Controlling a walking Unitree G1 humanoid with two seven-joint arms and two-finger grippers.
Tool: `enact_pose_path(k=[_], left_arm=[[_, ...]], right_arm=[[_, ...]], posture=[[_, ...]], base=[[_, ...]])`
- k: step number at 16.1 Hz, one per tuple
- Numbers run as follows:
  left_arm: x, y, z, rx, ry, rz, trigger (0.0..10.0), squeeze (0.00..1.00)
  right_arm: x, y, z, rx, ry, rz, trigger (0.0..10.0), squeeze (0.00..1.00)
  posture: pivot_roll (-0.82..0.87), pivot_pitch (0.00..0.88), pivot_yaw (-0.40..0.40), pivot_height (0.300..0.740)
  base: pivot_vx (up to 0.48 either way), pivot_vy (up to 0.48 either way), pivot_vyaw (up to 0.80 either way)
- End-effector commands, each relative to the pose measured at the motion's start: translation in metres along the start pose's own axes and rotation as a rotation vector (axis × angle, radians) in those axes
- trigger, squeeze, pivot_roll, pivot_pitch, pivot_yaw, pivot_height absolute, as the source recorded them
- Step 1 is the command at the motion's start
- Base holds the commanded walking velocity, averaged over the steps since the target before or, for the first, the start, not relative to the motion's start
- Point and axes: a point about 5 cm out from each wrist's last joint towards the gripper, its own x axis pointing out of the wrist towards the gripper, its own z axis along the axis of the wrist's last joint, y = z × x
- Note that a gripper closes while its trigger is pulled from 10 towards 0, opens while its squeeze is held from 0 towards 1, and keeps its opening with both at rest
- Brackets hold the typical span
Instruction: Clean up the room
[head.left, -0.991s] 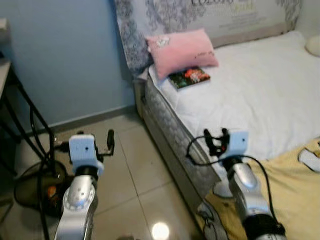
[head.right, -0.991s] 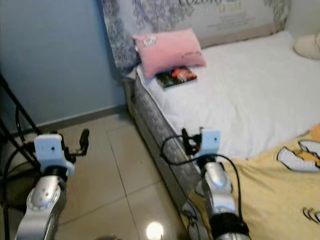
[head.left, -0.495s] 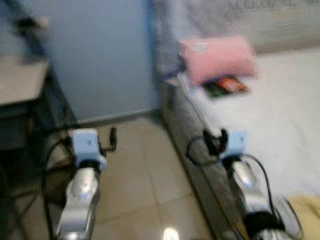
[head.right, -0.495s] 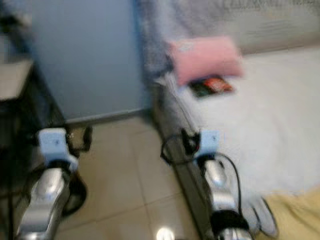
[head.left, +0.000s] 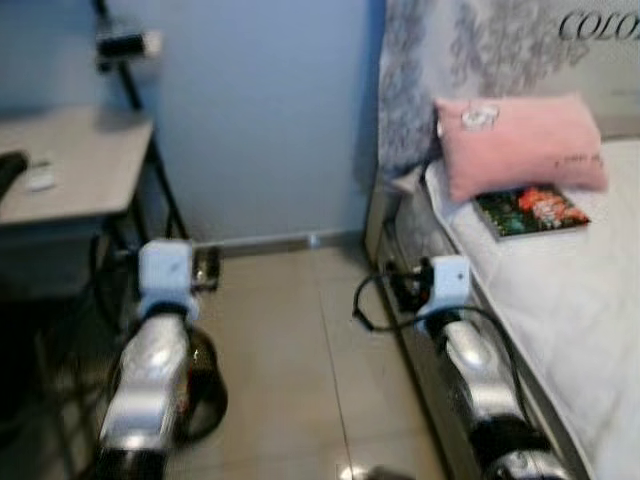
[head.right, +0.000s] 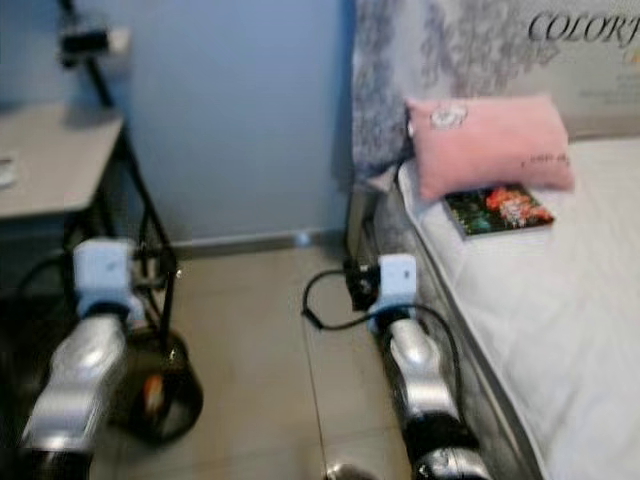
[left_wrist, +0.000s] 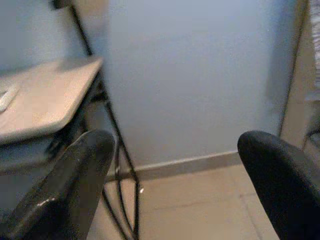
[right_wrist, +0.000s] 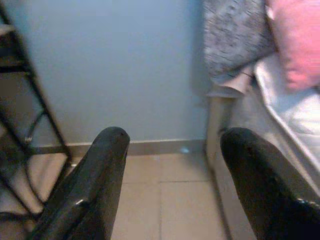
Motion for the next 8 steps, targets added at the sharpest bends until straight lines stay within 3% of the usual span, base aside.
enact_pose_path(k=[1, 3, 8], left_arm=[[0.002, 0.009, -0.002, 0.016, 0.017, 0.033, 10.0, 0.00], [0.002, 0.009, 0.008, -0.044, -0.044, -0.001, 10.0, 0.00], [0.005, 0.001, 0.007, -0.039, -0.021, -0.045, 10.0, 0.00]], right_arm=[[0.005, 0.003, 0.010, 0.012, -0.044, -0.001, 10.0, 0.00], [0.005, 0.005, 0.009, 0.012, -0.043, 0.004, 10.0, 0.00], [0.009, 0.010, 0.011, 0.003, -0.054, 0.024, 10.0, 0.00]], posture=[[0.01, 0.000, 0.019, 0.740], [0.01, 0.000, 0.021, 0.740], [0.02, 0.000, 0.020, 0.740]], base=[[0.000, 0.000, 0.00], [0.000, 0.000, 0.00], [0.442, 0.000, 0.00]])
